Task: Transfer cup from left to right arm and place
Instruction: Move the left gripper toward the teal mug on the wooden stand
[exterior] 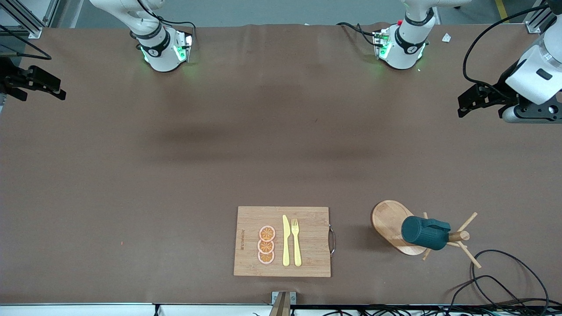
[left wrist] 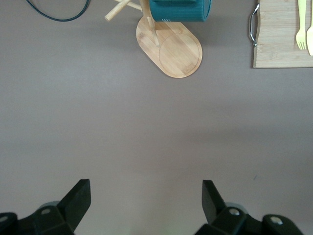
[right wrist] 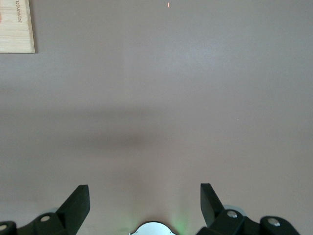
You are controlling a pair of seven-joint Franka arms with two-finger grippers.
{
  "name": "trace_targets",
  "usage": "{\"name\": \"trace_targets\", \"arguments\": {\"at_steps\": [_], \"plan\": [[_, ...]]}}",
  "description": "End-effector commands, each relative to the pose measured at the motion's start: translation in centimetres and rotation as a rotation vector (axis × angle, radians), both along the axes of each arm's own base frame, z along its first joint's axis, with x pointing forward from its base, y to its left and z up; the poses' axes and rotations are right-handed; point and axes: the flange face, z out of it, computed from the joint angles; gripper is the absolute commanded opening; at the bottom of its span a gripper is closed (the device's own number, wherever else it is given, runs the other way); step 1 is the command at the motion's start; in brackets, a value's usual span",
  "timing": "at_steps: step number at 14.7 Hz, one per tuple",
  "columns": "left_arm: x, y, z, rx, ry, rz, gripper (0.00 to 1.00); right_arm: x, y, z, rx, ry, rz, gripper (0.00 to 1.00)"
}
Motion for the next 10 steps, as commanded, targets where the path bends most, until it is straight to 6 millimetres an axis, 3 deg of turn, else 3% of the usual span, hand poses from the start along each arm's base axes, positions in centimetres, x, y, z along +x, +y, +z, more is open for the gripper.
{"name": "trace_targets", "arguments": {"at_steps": [1,4,6,8,10], "plan": [[-0.2,0.3,0.7,0.005,-0.007,-0.011,1.0,-0.8,-0.4,0.2,0.01,-0.006,-0.004,1.0],[0.3,0.7,1.3,0.006,-0.024,0.011,1.0,-0.9,-1.0,0.2,0.011,-0.008,-0.015,1.0],[1.3,1.1,1.3,0.0,-0.031,0.015,1.0,-0.8,-0.2,0.2,0.008,-0.008,-0.003,1.0],[1.9,1.0,1.2,-0.007,-0.052,0.037,1.0,-0.8,-1.3,0.1,0.014,-0.005,-0.021,1.0],[2.7,1.0,0.4,-0.017,-0.06,0.142,1.0,-0.7,-0.6,0.2,0.005,-0.009,-0.005,1.0]]}}
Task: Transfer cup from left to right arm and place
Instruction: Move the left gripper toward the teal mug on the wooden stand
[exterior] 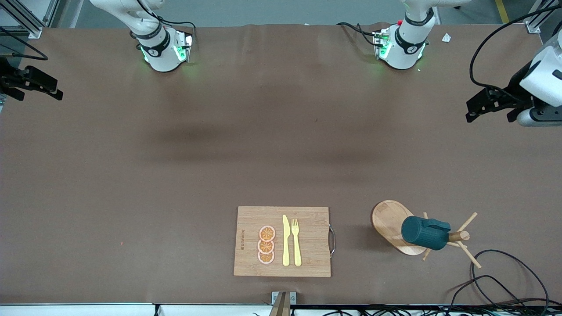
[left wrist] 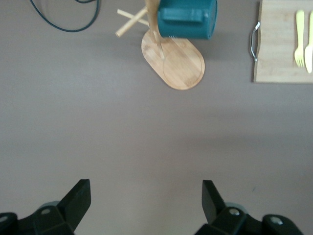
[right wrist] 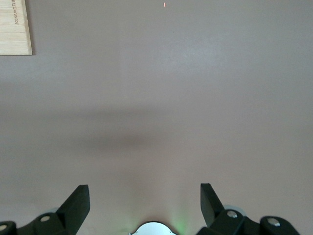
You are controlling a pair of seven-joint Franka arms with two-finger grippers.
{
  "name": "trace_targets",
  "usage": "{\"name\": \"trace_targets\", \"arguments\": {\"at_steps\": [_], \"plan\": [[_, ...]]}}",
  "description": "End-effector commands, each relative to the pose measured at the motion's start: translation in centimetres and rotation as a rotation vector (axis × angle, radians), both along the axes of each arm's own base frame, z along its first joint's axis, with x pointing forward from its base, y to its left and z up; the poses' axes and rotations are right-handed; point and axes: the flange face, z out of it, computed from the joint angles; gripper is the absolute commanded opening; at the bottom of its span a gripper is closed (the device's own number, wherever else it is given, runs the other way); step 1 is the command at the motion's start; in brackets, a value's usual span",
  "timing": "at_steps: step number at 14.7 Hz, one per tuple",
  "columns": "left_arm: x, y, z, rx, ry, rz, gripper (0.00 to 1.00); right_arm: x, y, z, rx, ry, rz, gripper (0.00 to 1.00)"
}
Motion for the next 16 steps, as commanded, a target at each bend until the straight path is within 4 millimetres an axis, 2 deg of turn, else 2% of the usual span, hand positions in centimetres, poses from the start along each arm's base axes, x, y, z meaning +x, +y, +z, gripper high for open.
{"name": "trace_targets", "arguments": {"at_steps": [1,5,7,8,10,12,13,14,15,16], "plan": [[1.7,0.1,-0.8,-0.021,-0.011,0.143,1.0,-0.7,-0.3,0.2,0.006,-0.014,0.005,1.0],[4.0,2.0,-3.4,-0.145,0.017,0.435,1.0,-0.7,-0.4,0.2,0.009,-0.014,0.003,1.0],[5.6,1.9,-5.0,-0.192,0.013,0.536,1.0,-0.7,0.0,0.3,0.001,-0.015,0.011,1.0],[6.4,1.8,-5.6,-0.235,0.008,0.602,1.0,-0.7,-0.9,0.2,0.013,-0.013,-0.007,1.0],[7.8,1.6,-6.9,-0.275,-0.011,0.72,1.0,-0.7,0.3,0.3,0.006,-0.014,0.011,1.0],[9.4,1.5,-8.6,-0.311,-0.019,0.842,1.0,-0.7,-0.3,0.2,0.017,-0.013,-0.001,1.0],[10.2,1.0,-9.2,-0.341,-0.042,0.89,1.0,-0.7,0.2,0.2,0.003,-0.012,0.012,1.0],[10.9,0.4,-9.8,-0.37,-0.054,0.935,1.0,-0.7,-0.9,0.2,0.008,-0.012,-0.007,1.0],[11.5,0.0,-10.6,-0.399,-0.054,0.997,1.0,-0.8,-1.1,0.1,0.032,-0.007,-0.012,1.0],[11.9,-0.4,-10.9,-0.416,-0.059,1.038,1.0,-0.7,0.7,0.2,0.021,-0.01,0.015,1.0]]}}
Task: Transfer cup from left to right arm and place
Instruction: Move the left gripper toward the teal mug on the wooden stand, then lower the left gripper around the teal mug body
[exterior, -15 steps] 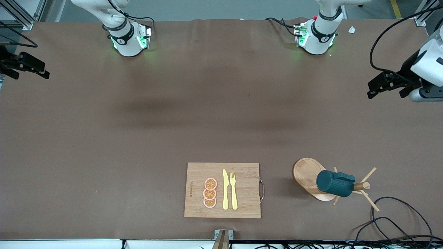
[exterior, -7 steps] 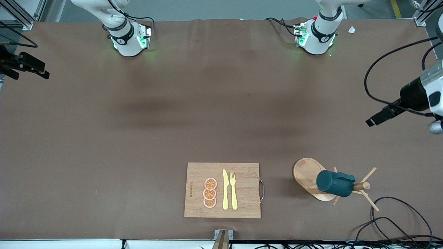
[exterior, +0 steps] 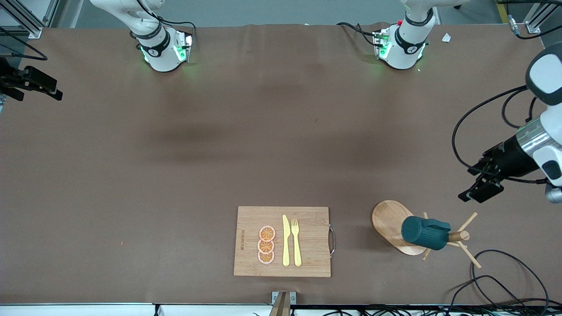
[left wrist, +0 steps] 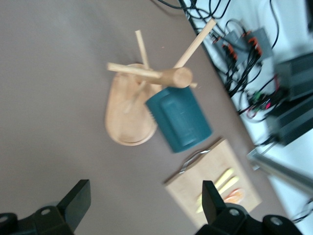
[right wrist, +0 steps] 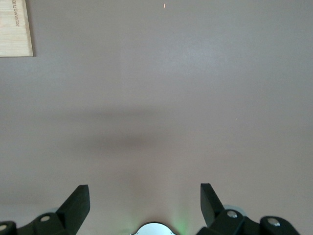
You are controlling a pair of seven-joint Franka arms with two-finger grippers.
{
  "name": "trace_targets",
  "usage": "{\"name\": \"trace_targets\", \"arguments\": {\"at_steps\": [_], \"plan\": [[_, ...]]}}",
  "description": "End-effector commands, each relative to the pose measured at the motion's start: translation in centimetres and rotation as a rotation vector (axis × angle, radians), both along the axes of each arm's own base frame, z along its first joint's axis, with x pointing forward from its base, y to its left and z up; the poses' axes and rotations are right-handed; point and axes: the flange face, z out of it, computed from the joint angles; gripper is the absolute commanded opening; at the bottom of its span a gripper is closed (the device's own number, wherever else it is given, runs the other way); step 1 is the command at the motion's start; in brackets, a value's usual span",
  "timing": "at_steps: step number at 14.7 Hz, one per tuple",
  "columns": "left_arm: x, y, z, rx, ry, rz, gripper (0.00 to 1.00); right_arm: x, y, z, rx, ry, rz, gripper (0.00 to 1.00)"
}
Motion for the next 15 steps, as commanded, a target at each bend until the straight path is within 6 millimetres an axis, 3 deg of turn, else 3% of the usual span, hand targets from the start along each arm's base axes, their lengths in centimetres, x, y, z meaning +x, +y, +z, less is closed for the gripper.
{"name": "trace_targets", "arguments": {"at_steps": [1,2,4,6,7,9,11,15], "plan": [[1.3,-1.4,-0.6,-0.058,-0.014,0.113,1.0,-0.6,0.6,0.3,-0.001,-0.014,0.013,1.0],[1.5,-2.1,-1.3,-0.064,-0.009,0.125,1.0,-0.8,-0.5,0.2,0.013,-0.006,-0.002,1.0],[2.1,-3.5,-2.4,-0.093,-0.012,0.164,1.0,-0.7,0.0,0.2,0.011,-0.009,0.008,1.0],[2.9,-3.6,-3.6,-0.109,-0.034,0.187,1.0,-0.7,0.2,0.3,0.004,-0.013,0.015,1.0],[3.1,-3.6,-3.9,-0.113,-0.037,0.197,1.0,-0.7,-0.7,0.2,0.013,-0.009,-0.004,1.0],[3.5,-3.3,-4.4,-0.159,-0.035,0.256,1.0,-0.6,0.6,0.3,0.0,-0.014,0.021,1.0],[4.0,-3.1,-4.8,-0.233,-0.032,0.327,1.0,-0.7,-0.4,0.2,0.012,-0.011,0.002,1.0],[4.3,-2.1,-6.2,-0.27,0.011,0.427,1.0,-0.7,0.2,0.4,0.004,-0.014,0.009,1.0]]}}
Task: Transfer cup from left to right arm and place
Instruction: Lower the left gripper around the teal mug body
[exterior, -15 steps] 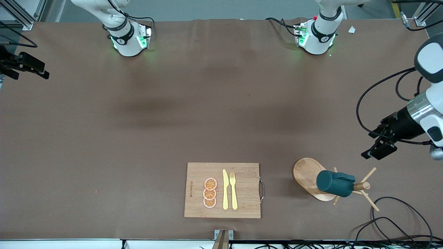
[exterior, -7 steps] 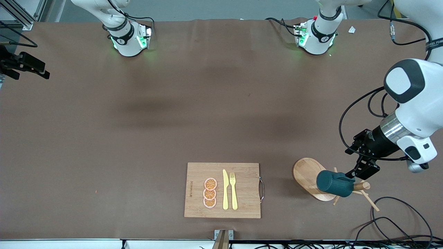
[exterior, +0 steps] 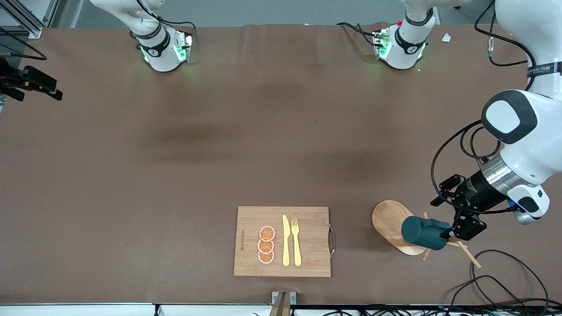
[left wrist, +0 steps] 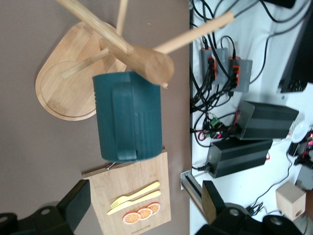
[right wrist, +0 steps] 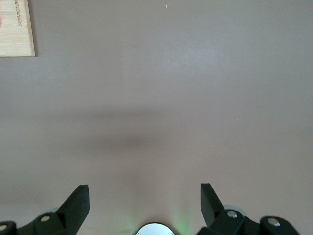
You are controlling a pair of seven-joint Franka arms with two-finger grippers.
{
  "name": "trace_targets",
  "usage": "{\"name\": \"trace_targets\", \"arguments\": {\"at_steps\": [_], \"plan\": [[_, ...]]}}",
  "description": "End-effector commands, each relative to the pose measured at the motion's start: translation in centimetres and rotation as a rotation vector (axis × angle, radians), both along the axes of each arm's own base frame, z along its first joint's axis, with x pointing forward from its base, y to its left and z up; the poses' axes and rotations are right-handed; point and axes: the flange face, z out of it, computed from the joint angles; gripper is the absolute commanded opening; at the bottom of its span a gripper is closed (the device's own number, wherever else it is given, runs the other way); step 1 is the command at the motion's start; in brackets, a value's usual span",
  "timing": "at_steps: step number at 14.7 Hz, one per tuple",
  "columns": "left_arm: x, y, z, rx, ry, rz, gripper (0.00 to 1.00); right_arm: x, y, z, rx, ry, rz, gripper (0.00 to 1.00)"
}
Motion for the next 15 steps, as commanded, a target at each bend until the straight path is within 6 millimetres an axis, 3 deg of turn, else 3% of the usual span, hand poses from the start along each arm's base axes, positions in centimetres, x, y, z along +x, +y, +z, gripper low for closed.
{"name": "trace_targets", "arguments": {"at_steps": [1,2,4,8,10,11,15], "plan": [[0.5,0.3,-1.0,-0.026,0.021,0.04,1.0,-0.7,-0.1,0.3,0.014,-0.007,-0.002,1.0],[0.7,0.4,-1.8,-0.024,0.032,0.042,1.0,-0.7,0.6,0.5,-0.001,-0.012,0.014,1.0],[0.8,0.3,-2.7,-0.015,0.041,0.036,1.0,-0.8,-0.3,0.4,0.014,-0.011,0.001,1.0],[1.2,0.5,-4.3,-0.013,0.062,0.038,1.0,-0.7,0.4,0.5,0.001,-0.012,0.008,1.0],[1.3,0.4,-5.2,-0.013,0.071,0.037,1.0,-0.8,-0.8,0.4,0.013,-0.011,-0.007,1.0],[1.4,0.4,-5.8,-0.01,0.077,0.033,1.0,-0.8,-0.1,0.5,0.008,-0.012,0.008,1.0],[1.5,0.5,-6.8,-0.013,0.089,0.031,1.0,-0.7,-0.3,0.5,0.003,-0.013,0.004,1.0]]}}
